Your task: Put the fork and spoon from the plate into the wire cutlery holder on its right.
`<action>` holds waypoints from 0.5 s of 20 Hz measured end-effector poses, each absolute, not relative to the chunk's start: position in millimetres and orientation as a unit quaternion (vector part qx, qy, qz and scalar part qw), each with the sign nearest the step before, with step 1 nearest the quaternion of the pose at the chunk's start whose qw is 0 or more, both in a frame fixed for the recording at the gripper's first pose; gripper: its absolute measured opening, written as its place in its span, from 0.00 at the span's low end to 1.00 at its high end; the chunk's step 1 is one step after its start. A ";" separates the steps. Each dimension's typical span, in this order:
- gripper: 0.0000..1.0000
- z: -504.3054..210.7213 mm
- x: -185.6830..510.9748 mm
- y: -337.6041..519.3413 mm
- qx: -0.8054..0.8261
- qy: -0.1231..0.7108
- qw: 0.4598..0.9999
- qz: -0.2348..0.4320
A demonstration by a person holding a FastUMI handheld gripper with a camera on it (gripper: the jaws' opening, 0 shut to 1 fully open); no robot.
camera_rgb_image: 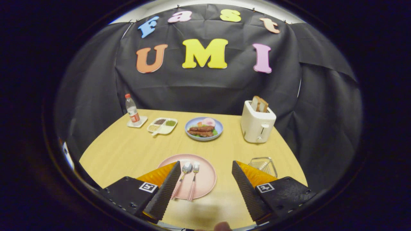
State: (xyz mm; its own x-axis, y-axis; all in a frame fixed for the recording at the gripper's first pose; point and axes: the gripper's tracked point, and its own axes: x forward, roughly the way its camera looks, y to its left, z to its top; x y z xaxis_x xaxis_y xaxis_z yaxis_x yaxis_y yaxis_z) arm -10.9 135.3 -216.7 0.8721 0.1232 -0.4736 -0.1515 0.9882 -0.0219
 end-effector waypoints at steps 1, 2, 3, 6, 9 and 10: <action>0.96 -228.4 -8.9 139.9 -0.028 0.256 0.964 0.071; 0.96 -240.4 -6.8 143.7 -0.029 0.267 0.961 0.069; 0.96 -252.0 -4.9 145.2 -0.033 0.277 0.958 0.068; 0.96 -286.1 -3.8 151.8 -0.040 0.312 0.947 0.066; 0.91 -315.3 4.2 156.6 -0.055 0.337 0.938 0.064; 0.84 -322.3 5.4 158.0 -0.056 0.344 0.935 0.065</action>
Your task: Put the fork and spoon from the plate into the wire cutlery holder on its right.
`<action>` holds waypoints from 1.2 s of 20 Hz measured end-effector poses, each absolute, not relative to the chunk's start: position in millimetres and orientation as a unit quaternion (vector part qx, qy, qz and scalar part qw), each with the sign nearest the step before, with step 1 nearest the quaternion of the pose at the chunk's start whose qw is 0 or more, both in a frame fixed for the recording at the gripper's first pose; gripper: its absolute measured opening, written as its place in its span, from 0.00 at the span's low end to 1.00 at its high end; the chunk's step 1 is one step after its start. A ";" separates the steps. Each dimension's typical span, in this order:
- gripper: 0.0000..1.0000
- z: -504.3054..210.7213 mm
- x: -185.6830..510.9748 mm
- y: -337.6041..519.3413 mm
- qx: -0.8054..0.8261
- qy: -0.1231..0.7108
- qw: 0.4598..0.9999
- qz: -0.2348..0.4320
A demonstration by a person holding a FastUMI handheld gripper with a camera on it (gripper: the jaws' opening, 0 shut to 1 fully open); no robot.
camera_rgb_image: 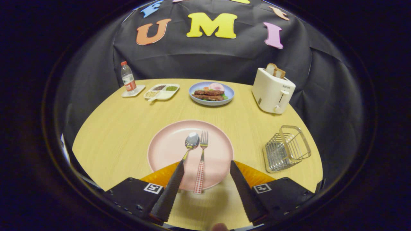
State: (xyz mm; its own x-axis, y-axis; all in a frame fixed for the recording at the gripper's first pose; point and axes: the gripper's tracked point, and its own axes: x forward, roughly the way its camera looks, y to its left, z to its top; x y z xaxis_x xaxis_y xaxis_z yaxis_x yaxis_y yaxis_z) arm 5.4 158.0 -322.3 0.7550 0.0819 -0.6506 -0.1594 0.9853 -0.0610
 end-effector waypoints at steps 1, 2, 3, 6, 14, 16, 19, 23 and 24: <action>0.77 -328.0 7.0 158.7 -0.059 0.352 0.932 0.064; 0.72 -333.8 7.7 160.5 -0.059 0.357 0.930 0.065; 0.67 -338.6 9.2 162.5 -0.060 0.363 0.927 0.065; 0.56 -352.2 12.5 165.1 -0.059 0.381 0.920 0.063; 0.11 -377.1 16.3 161.9 -0.054 0.418 0.906 0.046; 0.12 -371.9 14.2 159.6 -0.052 0.422 0.904 0.045; 0.05 -365.3 16.7 154.6 -0.037 0.431 0.901 0.040; 0.04 -338.3 10.2 145.7 -0.011 0.449 0.892 0.044; 0.05 -328.1 9.7 143.0 -0.007 0.453 0.890 0.047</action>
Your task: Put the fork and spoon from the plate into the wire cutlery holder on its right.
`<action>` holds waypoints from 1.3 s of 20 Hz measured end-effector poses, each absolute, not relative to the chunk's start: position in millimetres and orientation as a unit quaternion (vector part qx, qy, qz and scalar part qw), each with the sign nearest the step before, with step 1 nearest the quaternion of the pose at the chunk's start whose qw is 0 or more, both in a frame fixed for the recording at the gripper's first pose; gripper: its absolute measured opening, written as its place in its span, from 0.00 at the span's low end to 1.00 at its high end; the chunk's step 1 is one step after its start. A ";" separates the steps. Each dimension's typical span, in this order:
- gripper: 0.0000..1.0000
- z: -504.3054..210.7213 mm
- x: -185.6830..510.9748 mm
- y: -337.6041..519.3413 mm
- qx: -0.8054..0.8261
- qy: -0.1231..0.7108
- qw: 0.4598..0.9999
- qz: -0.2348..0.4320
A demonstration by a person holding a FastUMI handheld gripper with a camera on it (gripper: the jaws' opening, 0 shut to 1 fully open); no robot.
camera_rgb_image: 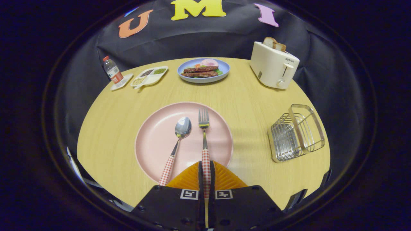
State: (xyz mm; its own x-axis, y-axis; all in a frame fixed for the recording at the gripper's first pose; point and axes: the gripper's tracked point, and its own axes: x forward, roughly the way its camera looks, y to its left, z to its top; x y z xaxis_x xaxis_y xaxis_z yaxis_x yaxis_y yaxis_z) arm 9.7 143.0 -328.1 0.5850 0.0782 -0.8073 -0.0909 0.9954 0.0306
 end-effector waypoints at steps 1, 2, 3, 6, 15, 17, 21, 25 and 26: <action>0.04 -314.7 8.2 139.6 -0.003 0.457 0.888 0.051; 0.04 -300.2 6.0 135.4 0.000 0.460 0.886 0.056; 0.04 -284.0 5.8 129.3 0.004 0.462 0.885 0.056; 0.04 -240.6 5.7 101.2 0.007 0.467 0.883 0.055; 0.04 -180.5 -11.9 -12.6 0.008 0.563 0.826 0.034; 0.04 -180.8 -11.9 -29.9 -0.001 0.593 0.805 0.024; 0.04 -187.7 -20.5 -43.2 0.019 0.658 0.753 0.010; 0.04 -207.4 -18.1 -46.6 0.043 0.701 0.712 -0.003; 0.04 -210.7 -15.3 -47.0 0.046 0.705 0.708 -0.006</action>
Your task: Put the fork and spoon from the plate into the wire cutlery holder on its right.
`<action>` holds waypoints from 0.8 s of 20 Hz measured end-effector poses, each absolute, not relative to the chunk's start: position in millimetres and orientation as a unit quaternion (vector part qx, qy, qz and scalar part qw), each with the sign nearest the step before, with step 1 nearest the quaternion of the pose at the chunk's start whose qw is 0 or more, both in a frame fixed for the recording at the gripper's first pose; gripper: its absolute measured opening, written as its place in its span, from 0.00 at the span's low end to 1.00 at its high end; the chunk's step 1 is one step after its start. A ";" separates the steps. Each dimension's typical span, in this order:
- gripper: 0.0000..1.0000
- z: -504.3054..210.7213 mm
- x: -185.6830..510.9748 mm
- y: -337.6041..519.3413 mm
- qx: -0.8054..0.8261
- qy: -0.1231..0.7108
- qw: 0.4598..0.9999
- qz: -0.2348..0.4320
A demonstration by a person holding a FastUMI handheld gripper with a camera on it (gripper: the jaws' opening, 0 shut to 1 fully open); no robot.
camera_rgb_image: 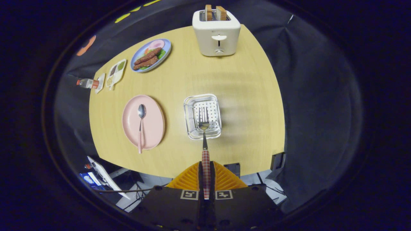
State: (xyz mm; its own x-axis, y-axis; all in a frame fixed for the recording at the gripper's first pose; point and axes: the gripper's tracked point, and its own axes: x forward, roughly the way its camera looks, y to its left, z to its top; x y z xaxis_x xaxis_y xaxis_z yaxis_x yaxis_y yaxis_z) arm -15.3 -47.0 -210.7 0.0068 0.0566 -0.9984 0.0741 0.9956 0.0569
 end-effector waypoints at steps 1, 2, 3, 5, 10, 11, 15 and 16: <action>0.04 -213.3 -12.6 -45.9 0.048 0.709 0.704 -0.007; 0.04 -216.5 -9.9 -45.5 0.051 0.713 0.700 -0.009; 0.04 -220.5 -7.4 -43.8 0.054 0.718 0.694 -0.009; 0.04 -226.9 -6.8 -42.1 0.057 0.732 0.679 -0.009; 0.07 -239.0 1.1 -42.6 0.060 0.738 0.672 -0.018; 0.12 -240.1 3.7 -43.0 0.063 0.736 0.674 -0.020; 0.19 -237.5 16.2 -41.7 0.074 0.718 0.692 -0.015; 0.22 -234.7 18.7 -41.3 0.078 0.708 0.702 -0.014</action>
